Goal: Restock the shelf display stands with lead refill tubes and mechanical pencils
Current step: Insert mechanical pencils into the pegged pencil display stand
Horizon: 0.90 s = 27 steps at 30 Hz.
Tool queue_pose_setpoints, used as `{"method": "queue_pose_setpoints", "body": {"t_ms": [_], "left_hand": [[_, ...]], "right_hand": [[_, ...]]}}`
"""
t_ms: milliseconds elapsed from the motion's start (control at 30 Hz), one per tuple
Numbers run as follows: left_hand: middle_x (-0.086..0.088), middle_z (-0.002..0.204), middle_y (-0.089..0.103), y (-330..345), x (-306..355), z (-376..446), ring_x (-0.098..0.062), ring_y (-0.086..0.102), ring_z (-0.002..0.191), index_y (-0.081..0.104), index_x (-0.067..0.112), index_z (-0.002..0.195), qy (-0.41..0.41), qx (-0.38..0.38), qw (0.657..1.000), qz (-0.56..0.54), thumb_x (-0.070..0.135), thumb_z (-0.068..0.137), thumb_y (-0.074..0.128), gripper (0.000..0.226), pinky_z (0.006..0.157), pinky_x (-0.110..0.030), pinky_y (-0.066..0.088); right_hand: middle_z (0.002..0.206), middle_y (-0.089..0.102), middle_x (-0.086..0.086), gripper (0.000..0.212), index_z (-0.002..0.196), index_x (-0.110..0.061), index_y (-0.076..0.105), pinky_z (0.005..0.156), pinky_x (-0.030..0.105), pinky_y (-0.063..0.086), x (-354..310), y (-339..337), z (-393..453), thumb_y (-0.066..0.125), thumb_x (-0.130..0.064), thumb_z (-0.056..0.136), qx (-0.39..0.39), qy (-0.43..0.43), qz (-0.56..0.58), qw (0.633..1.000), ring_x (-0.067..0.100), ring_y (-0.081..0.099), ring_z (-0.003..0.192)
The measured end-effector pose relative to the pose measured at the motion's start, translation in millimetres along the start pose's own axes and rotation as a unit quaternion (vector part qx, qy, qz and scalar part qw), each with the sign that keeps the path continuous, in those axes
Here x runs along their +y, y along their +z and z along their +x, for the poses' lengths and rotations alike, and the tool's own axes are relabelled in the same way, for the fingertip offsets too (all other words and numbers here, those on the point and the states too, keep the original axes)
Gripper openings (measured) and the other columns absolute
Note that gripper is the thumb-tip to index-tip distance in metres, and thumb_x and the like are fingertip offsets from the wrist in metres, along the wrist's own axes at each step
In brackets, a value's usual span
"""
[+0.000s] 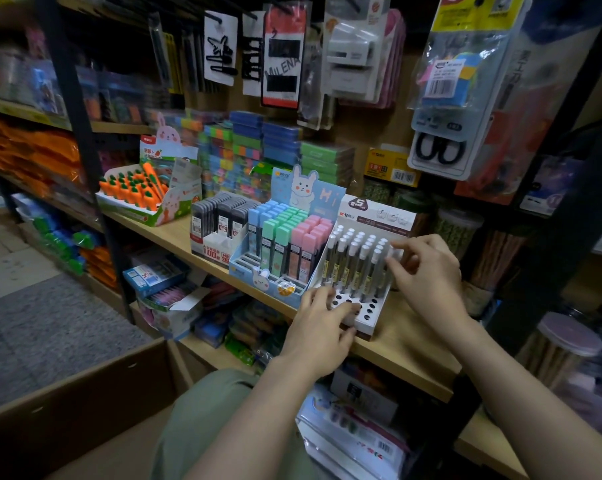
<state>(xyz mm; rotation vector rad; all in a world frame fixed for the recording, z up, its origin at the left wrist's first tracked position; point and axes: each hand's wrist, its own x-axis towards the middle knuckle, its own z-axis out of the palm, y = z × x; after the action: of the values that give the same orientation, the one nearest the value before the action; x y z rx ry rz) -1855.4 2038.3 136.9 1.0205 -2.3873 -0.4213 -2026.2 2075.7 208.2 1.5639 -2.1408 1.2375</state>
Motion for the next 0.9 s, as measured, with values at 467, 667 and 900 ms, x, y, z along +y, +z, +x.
{"method": "queue_pose_setpoints", "body": {"t_ms": [467, 667, 900], "left_hand": [[-0.006, 0.16, 0.022, -76, 4, 81, -0.014, 0.013, 0.148, 0.025, 0.011, 0.152, 0.175, -0.01, 0.977, 0.124, 0.031, 0.102, 0.035, 0.055, 0.118, -0.022, 0.001], [-0.006, 0.162, 0.015, -81, 3, 84, -0.014, 0.009, 0.149, 0.019, 0.01, 0.154, 0.178, -0.053, 0.973, 0.134, 0.035, 0.101, 0.036, 0.06, 0.121, -0.024, 0.003], [-0.004, 0.162, 0.013, -85, 1, 84, -0.011, 0.007, 0.149, 0.017, 0.013, 0.154, 0.186, -0.082, 0.971, 0.126, 0.041, 0.101, 0.036, 0.064, 0.12, -0.024, 0.005]], "right_hand": [[0.158, 0.026, 0.011, 0.054, 0.15, -0.005, 0.027, 0.122, 0.029, 0.002, -10, 1, 4, 0.039, -0.029, 0.103, -0.183, -0.223, -0.115, 0.951, 0.023, 0.019, 0.149], [0.162, 0.018, -0.001, 0.061, 0.155, -0.015, 0.019, 0.112, 0.012, -0.013, -13, -6, 16, 0.023, -0.046, 0.103, -0.212, -0.211, -0.145, 0.943, 0.009, 0.01, 0.149], [0.162, 0.017, 0.002, 0.06, 0.155, -0.013, 0.017, 0.115, 0.014, -0.01, -20, -9, 13, 0.024, -0.044, 0.103, -0.249, -0.192, -0.144, 0.938, 0.011, 0.01, 0.149]]}}
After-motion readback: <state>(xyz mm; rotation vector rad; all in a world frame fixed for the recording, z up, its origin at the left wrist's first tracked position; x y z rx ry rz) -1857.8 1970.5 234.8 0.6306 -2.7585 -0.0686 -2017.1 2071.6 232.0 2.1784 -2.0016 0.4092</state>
